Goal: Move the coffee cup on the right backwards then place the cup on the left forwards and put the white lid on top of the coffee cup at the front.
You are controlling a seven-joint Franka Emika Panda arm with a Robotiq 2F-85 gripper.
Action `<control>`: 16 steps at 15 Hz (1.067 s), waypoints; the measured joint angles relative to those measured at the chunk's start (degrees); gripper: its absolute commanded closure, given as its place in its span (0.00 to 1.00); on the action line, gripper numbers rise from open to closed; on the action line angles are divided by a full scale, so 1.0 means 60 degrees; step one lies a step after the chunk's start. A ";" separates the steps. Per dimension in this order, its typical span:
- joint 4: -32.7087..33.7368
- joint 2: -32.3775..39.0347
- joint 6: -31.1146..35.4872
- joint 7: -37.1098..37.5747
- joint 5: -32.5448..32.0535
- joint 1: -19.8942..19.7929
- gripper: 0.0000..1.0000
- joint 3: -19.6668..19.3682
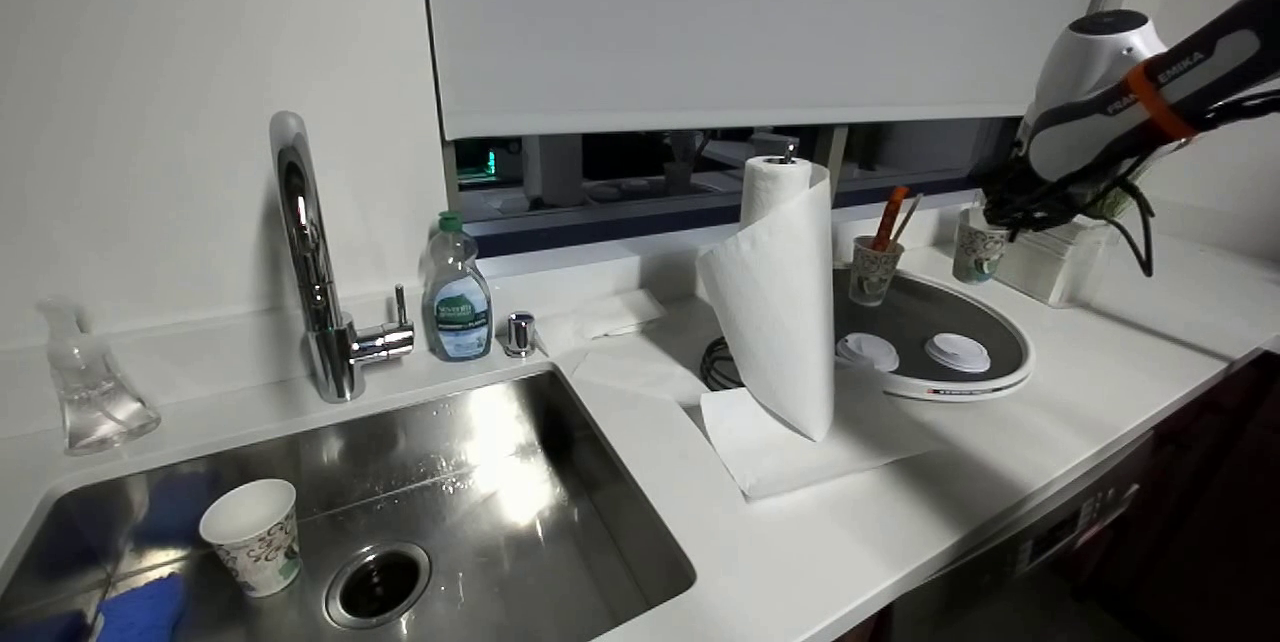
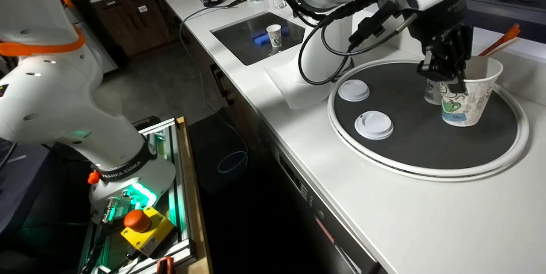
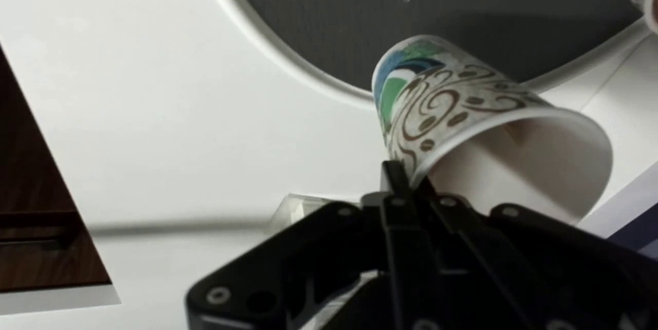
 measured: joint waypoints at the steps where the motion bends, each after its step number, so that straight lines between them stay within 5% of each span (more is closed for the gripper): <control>1: 0.0135 0.0223 0.0041 -0.0096 0.0321 0.0003 0.99 0.0091; 6: 0.0407 0.0946 0.0054 -0.0648 0.1516 0.0017 0.99 0.0308; 8: 0.0417 0.1063 0.0023 -0.0845 0.1781 0.0002 0.69 0.0286; 16: 0.0696 0.1122 -0.0219 -0.1816 0.2452 0.0043 0.11 0.0184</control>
